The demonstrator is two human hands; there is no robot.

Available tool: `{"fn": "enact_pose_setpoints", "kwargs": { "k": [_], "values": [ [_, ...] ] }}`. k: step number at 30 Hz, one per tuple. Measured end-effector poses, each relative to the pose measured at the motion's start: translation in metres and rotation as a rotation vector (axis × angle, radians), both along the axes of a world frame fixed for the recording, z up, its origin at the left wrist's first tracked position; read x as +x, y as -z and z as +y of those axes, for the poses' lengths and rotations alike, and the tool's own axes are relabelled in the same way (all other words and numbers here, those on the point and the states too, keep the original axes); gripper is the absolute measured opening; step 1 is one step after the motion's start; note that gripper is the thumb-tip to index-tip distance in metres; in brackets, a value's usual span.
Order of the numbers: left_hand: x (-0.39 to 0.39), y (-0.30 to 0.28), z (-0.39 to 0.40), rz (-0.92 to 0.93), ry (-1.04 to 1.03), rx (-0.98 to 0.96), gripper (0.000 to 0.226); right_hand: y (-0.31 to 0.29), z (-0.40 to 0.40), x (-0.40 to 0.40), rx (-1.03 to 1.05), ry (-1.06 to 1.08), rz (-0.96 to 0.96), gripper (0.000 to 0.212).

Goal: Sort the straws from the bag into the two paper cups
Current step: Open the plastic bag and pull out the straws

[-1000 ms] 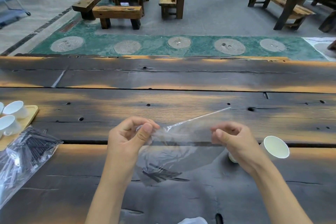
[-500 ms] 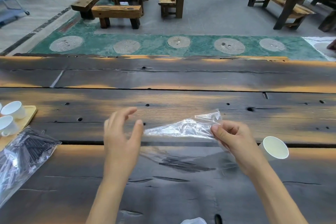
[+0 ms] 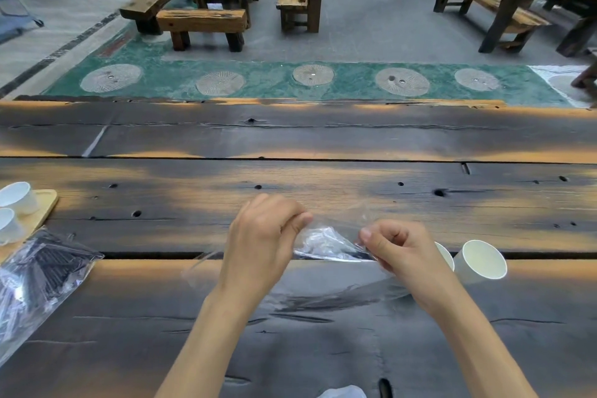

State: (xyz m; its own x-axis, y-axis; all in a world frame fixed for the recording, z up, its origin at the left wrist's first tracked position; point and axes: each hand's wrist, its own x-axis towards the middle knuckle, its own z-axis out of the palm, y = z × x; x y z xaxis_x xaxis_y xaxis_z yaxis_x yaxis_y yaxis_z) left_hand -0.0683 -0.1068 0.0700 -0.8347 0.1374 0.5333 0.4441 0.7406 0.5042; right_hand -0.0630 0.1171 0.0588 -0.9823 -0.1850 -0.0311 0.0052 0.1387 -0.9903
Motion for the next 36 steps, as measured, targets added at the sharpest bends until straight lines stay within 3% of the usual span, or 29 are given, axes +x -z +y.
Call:
{"fn": "enact_pose_setpoints", "kwargs": {
  "k": [2, 5, 7, 10, 12, 14, 18, 21, 25, 30, 32, 36],
  "values": [
    [-0.003, -0.004, -0.004, -0.129, -0.015, 0.194, 0.030, 0.000, 0.002, 0.001, -0.007, -0.003, 0.003, 0.038],
    [-0.005, -0.011, -0.005, -0.218, -0.041, 0.333, 0.026, -0.003, 0.001, 0.001, -0.025, 0.017, -0.012, 0.035],
    [-0.005, -0.012, -0.007, -0.164, -0.099, 0.345, 0.018, -0.006, -0.002, 0.000, -0.044, 0.087, -0.027, 0.031],
    [-0.001, -0.010, -0.010, 0.027, -0.371, 0.325, 0.018, -0.012, -0.004, -0.005, -0.180, 0.256, -0.055, 0.027],
    [0.006, -0.002, -0.008, 0.106, -0.501, 0.394, 0.019, -0.019, -0.005, -0.008, -0.328, 0.352, -0.070, 0.027],
    [0.013, 0.015, 0.003, 0.051, -0.494, 0.543, 0.020, -0.027, -0.008, -0.011, -0.498, 0.376, -0.072, 0.026],
    [0.016, 0.073, 0.040, -0.503, -0.425, 1.007, 0.041, -0.042, -0.020, -0.016, -0.718, 0.284, -0.031, 0.026],
    [0.008, 0.109, 0.058, -0.917, -0.371, 1.245, 0.057, -0.051, -0.027, -0.018, -0.820, 0.223, 0.011, 0.029],
    [-0.001, 0.128, 0.071, -1.247, -0.135, 1.609, 0.065, -0.062, -0.025, -0.020, -0.958, 0.168, 0.029, 0.029],
    [-0.018, 0.127, 0.075, -1.059, 0.093, 1.301, 0.119, -0.070, -0.011, -0.019, -0.951, 0.108, 0.032, 0.031],
    [-0.026, 0.125, 0.068, -1.021, 0.168, 1.197, 0.114, -0.071, -0.003, -0.020, -0.916, 0.118, 0.039, 0.032],
    [-0.027, 0.128, 0.053, -1.007, 0.307, 1.135, 0.080, -0.065, 0.015, -0.023, -0.829, 0.184, 0.080, 0.029]
  ]
}}
